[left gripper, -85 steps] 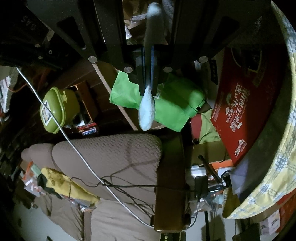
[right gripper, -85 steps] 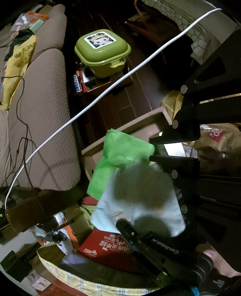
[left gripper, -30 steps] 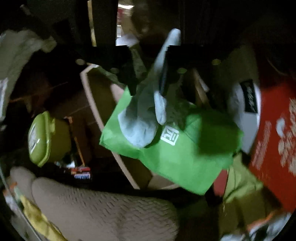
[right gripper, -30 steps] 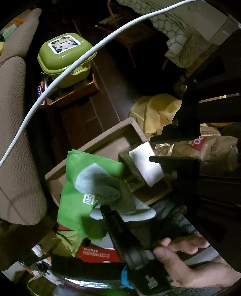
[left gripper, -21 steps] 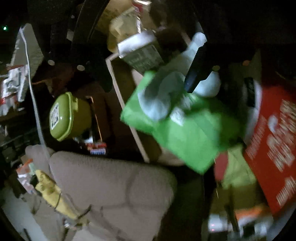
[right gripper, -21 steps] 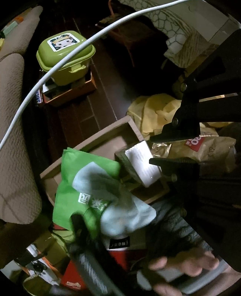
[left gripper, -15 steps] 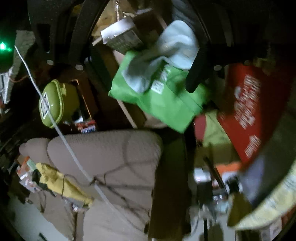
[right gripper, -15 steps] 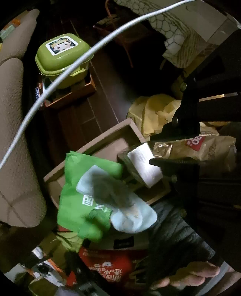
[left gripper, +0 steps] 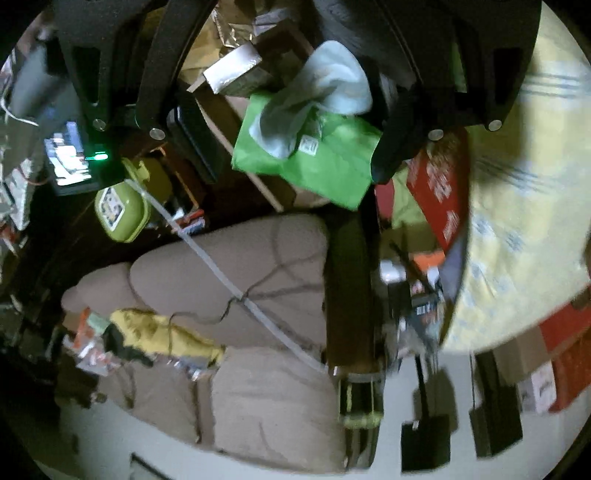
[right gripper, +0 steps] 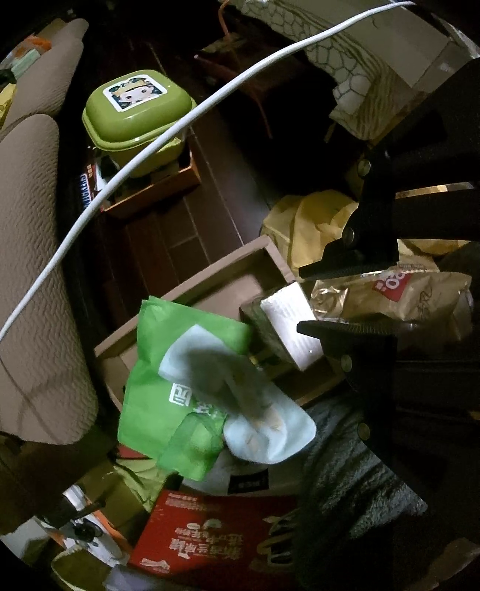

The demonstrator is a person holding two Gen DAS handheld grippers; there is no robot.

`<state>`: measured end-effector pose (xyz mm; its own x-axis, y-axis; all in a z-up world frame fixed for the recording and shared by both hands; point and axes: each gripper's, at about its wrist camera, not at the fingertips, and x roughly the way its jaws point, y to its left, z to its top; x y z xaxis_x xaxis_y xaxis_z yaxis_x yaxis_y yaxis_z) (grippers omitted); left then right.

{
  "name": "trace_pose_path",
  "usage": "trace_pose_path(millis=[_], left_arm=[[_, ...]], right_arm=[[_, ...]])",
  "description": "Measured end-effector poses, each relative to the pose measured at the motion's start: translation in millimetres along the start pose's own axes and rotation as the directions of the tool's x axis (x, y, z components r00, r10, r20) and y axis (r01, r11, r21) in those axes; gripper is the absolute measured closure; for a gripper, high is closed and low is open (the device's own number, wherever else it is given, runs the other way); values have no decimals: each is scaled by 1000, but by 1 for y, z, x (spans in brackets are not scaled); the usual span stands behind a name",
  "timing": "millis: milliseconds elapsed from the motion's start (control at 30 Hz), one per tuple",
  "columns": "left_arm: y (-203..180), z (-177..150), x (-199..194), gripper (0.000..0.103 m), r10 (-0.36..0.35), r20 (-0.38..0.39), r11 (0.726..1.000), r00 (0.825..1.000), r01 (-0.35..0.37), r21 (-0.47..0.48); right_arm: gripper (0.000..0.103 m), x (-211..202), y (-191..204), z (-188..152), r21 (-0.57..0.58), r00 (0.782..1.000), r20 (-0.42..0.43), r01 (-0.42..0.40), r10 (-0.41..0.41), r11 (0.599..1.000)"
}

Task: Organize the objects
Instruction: 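Raise both grippers out of the box and turn toward the table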

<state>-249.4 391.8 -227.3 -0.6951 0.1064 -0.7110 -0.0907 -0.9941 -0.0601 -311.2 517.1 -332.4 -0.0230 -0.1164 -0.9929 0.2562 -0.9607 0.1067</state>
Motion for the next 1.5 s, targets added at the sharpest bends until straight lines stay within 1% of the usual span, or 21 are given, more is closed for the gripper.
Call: trace_pose_path(millis=[167,200,233,267,333,433,600,733,800,867,933,1000,1067,1133,1200,1267,1333,1367,1433,1467,1500], left_arm=[[7,9,-44,17,-24,64,999,998,22,33],[9,11,-51,13,-30,73,999,997,28,34],[11,14,-58,10,-32,74,999,997,29,42],[12,16,-62,10,-28,70,998,997,24,53],[15,21,-71,10,-18,63,998,998,15,61],[31,31,-96,10,-62,75,998,995,61,21],[67,48,-141,10,-91,115,995,989,95,-26],[123,54,-187,10,-113,223,983,968,141,-114],[155,59,-202,10,-79,233,980,969,118,-158],[190,63,-214,10,-23,235,975,972,73,-210],[220,63,-225,10,16,243,965,970,49,-259],[250,63,-234,10,20,208,956,978,43,-292],[275,60,-237,10,6,135,959,991,33,-282],[293,53,-248,10,36,107,964,994,-7,-265],[316,44,-259,10,88,96,959,991,-59,-276],[344,33,-270,9,119,98,942,988,-81,-325],[376,22,-274,9,90,118,930,989,-41,-365],[391,14,-275,9,54,137,926,989,2,-379],[422,-4,-275,9,19,149,905,989,47,-423],[437,-15,-277,9,29,146,891,989,41,-452],[454,-26,-279,9,63,136,873,989,12,-488]], right_arm=[[79,-2,3,1,-13,1000,-17,10,-11,1000],[79,-4,4,2,-18,1000,-15,9,-9,1000],[77,-6,5,2,-18,1000,-17,-6,5,1000],[77,-10,6,2,-15,999,-17,-33,32,999],[74,-24,10,4,-18,997,5,-82,82,996],[68,-55,19,6,-49,994,81,-71,74,996],[62,-96,34,1,-59,985,135,-96,104,994],[61,-130,74,-14,-172,975,140,-145,170,974],[58,-156,95,-17,-202,966,161,-171,204,964],[56,-175,108,-19,-198,960,183,-175,211,965],[55,-199,133,-18,-233,951,205,-183,232,955],[52,-226,163,-22,-295,934,219,-211,281,932],[45,-246,190,-26,-349,925,221,-222,310,910],[42,-264,218,-32,-406,919,226,-213,323,889],[42,-276,248,-37,-459,918,217,-204,331,865],[42,-282,275,-42,-495,924,200,-193,327,847],[41,-283,294,-46,-518,927,189,-187,325,835],[37,-283,308,-48,-532,929,174,-190,326,825],[37,-280,320,-52,-551,934,153,-191,324,812],[36,-282,331,-56,-567,939,160,-165,305,807],[33,-284,338,-59,-578,940,171,-146,294,803]])
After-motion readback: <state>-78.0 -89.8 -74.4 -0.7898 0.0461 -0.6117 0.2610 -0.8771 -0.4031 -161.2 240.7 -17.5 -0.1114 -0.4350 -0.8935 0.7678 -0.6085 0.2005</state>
